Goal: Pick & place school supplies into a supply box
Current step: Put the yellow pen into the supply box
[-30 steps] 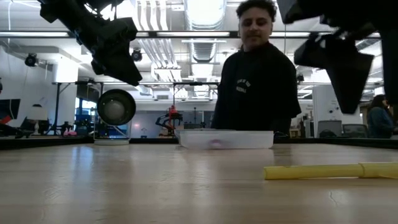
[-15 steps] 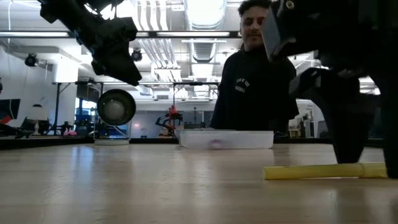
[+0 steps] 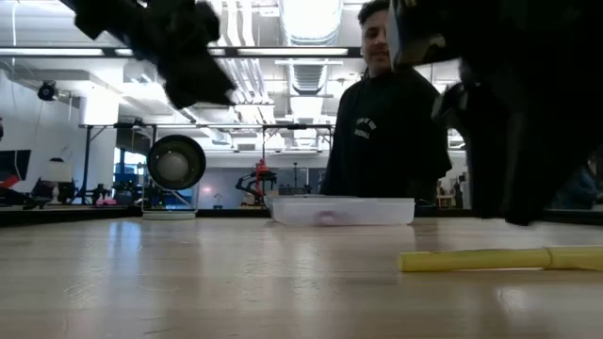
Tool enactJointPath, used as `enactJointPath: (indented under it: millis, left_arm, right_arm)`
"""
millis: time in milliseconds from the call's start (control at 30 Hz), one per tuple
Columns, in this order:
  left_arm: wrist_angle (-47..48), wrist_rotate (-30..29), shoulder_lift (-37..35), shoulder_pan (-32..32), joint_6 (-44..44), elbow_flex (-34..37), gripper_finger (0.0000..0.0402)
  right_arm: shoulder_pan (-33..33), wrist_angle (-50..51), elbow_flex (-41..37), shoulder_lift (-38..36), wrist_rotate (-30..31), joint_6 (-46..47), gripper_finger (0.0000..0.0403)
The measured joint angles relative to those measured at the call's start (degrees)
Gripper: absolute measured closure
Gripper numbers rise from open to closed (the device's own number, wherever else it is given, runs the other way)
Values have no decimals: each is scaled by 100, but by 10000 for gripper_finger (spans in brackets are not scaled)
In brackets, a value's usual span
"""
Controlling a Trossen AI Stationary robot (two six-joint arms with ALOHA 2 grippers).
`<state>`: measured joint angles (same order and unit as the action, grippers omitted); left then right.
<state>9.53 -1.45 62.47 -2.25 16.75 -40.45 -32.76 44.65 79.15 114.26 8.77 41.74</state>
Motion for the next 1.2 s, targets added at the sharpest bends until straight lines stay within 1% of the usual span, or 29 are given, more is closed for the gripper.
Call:
enactJointPath:
  millis: [67, 133, 233, 367, 433, 567, 667, 767, 900, 1033, 1200]
  left_arm:
    - [-701, 80, 290, 202, -274, -2, 238]
    - [-1048, 89, 636, 350, -430, -33, 238]
    - [-1058, 49, 1237, 553, -370, -279, 238]
    - [-1058, 78, 2041, 1085, -303, -871, 238]
    - [-943, 18, 2409, 1333, -297, -1268, 238]
    - [-467, -355, 3049, 1652, -192, -2146, 238]
    - [-327, -398, 3541, 1895, 59, -2742, 238]
    - [-220, -665, 4040, 2189, 224, -3298, 238]
    - [106, -852, 4695, 2491, 246, -4035, 238]
    - [586, -1111, 5281, 2599, 363, -4819, 238]
    - [1195, -1104, 5967, 2597, 396, -5680, 238]
  right_arm:
    - [7, 2, -7, -71, 20, 67, 207]
    - [12, 26, -17, -94, 13, 226, 207]
    - [10, 68, -19, -225, 2, 443, 207]
    - [-94, 244, -18, -346, 138, 483, 207]
    - [-176, 371, -22, -391, 228, 479, 207]
    - [-400, 590, -22, -574, 594, 482, 207]
    - [-599, 715, -33, -637, 819, 585, 207]
    - [-861, 937, -33, -738, 1021, 959, 206]
    - [-1248, 1176, -33, -885, 1533, 1714, 206]
    - [-1495, 1424, -33, -1048, 1648, 2177, 206]
    - [-1653, 1831, -32, -1119, 1684, 2557, 206]
